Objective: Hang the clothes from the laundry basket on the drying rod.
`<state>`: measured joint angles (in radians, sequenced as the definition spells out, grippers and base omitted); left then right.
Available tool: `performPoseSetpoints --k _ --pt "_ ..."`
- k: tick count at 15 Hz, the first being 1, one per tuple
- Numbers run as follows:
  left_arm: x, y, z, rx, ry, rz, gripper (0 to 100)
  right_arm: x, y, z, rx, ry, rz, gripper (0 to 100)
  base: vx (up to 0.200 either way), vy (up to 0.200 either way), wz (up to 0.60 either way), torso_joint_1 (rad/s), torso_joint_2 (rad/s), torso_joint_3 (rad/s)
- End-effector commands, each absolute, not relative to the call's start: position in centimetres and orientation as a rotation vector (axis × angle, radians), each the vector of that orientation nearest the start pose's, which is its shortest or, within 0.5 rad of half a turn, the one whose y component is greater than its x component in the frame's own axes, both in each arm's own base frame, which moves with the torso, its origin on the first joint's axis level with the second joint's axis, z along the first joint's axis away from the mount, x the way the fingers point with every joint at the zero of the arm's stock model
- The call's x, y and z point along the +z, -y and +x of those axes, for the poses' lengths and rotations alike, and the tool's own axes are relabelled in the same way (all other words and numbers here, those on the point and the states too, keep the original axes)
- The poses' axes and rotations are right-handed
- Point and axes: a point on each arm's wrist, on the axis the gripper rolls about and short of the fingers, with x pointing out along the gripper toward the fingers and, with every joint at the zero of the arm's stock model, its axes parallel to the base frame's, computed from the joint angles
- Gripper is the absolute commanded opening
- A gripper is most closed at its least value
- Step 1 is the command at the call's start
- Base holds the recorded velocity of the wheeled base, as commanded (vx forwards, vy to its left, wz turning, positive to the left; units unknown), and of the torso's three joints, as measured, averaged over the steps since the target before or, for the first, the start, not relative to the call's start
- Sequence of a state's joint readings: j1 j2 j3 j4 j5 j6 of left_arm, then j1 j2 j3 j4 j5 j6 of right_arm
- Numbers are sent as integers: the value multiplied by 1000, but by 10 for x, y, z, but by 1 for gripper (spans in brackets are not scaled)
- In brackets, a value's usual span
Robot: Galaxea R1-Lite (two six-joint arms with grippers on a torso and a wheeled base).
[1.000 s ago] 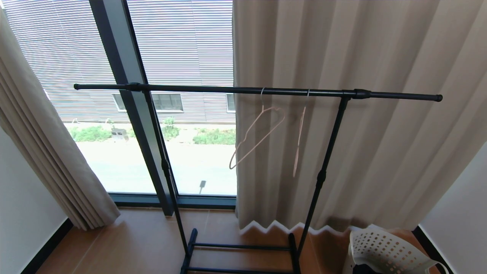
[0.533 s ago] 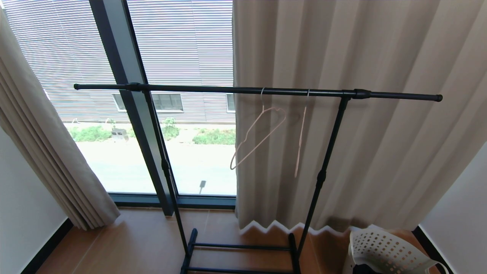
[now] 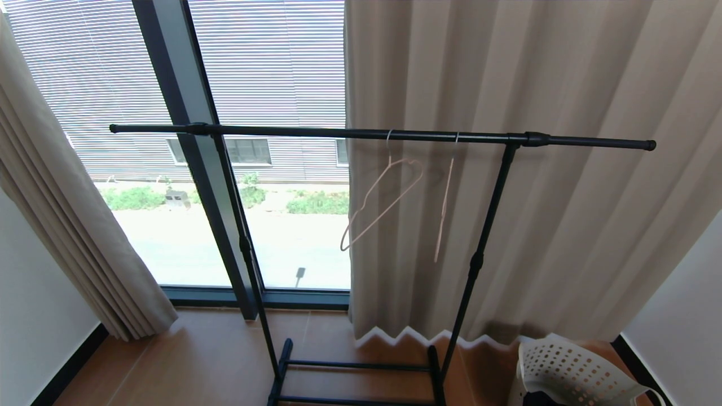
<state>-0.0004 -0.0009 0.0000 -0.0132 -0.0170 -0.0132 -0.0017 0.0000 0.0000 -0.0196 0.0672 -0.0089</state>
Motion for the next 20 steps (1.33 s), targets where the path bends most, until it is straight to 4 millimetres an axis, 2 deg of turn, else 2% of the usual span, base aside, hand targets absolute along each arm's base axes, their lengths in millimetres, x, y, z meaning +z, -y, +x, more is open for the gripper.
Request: performPoseSetpoints --k 1,20 --pt "77 0 -23 -17 14 -14 100 78 -2 -23 66 19 -10 100 0 0 0 0 0 0" --pt "77 0 -23 -19 14 -14 100 78 -2 -23 64 20 -10 100 0 0 0 0 0 0"
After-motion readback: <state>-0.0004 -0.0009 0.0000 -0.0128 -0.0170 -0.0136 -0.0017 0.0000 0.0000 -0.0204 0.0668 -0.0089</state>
